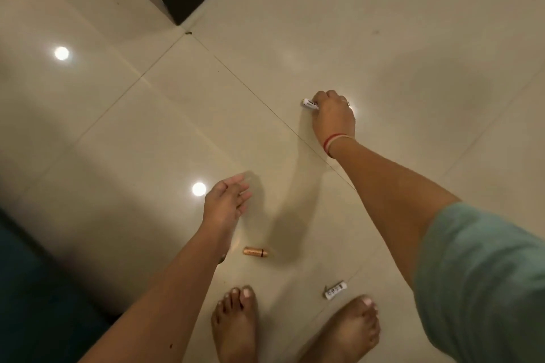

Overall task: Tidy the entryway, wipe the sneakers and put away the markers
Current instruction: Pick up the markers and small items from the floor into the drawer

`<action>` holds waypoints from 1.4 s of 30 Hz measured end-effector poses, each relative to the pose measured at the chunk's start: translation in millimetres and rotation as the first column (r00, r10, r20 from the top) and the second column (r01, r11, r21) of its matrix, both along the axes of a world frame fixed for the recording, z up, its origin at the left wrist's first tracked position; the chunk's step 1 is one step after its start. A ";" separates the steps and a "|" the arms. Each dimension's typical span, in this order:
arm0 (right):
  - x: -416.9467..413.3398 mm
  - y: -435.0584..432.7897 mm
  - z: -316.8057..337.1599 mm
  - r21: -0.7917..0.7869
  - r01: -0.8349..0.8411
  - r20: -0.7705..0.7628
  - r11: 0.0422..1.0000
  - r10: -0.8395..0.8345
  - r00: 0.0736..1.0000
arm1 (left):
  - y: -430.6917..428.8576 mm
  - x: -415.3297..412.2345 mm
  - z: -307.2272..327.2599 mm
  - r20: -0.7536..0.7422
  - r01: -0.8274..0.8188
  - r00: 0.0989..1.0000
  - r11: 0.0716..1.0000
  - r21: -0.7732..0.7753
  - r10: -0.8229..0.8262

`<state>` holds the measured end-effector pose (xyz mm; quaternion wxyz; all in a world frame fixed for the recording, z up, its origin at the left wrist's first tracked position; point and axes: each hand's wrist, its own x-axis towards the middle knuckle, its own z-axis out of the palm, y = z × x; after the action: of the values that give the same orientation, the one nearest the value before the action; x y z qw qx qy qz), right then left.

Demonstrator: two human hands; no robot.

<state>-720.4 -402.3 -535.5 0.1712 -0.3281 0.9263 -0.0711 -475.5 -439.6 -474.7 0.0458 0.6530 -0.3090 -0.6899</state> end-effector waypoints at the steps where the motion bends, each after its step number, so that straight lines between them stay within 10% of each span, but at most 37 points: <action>1: 1.7 -2.0 1.9 -0.026 0.045 0.029 0.999 -0.044 0.999 | -1.4 1.0 2.6 -0.009 -0.001 1.000 1.000 -0.011 0.001; 6: 68.4 11.4 68.8 -0.336 0.514 0.501 0.790 -0.312 0.807 | -6.5 -5.5 31.0 -0.078 -0.183 0.977 0.971 0.154 0.196; 11: 171.2 60.6 156.2 -0.255 0.651 0.696 0.715 -0.331 0.637 | 13.2 -19.1 80.9 -0.214 -0.062 0.968 0.949 0.310 0.133; 17: 225.7 110.7 196.7 -0.213 0.810 0.692 0.547 -0.500 0.520 | 30.5 -19.4 113.8 -0.132 -0.009 0.989 0.932 0.361 0.061; 22: 231.9 183.0 124.6 0.189 0.978 0.549 0.088 -0.836 -0.030 | 27.6 -8.0 111.6 -0.115 0.044 0.993 0.926 0.376 0.000; 26: 224.9 208.0 84.0 0.348 0.938 0.456 -0.012 -0.872 -0.180 | 33.1 4.3 89.4 -0.100 0.132 0.990 0.927 0.351 -0.103; 35: 223.7 196.3 57.4 0.252 0.962 0.453 0.101 -0.891 -0.025 | 39.4 52.7 68.3 -0.053 0.122 0.992 0.929 0.349 -0.111; 42: 253.9 119.1 172.3 -0.097 0.818 0.740 0.567 -0.509 0.440 | 29.0 67.4 95.3 -0.065 0.039 0.998 0.945 0.326 -0.019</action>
<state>-466.5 -283.2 -363.2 0.3507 0.0930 0.8161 -0.4499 -408.1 -410.6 -379.3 -0.0639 0.6256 -0.1983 -0.7518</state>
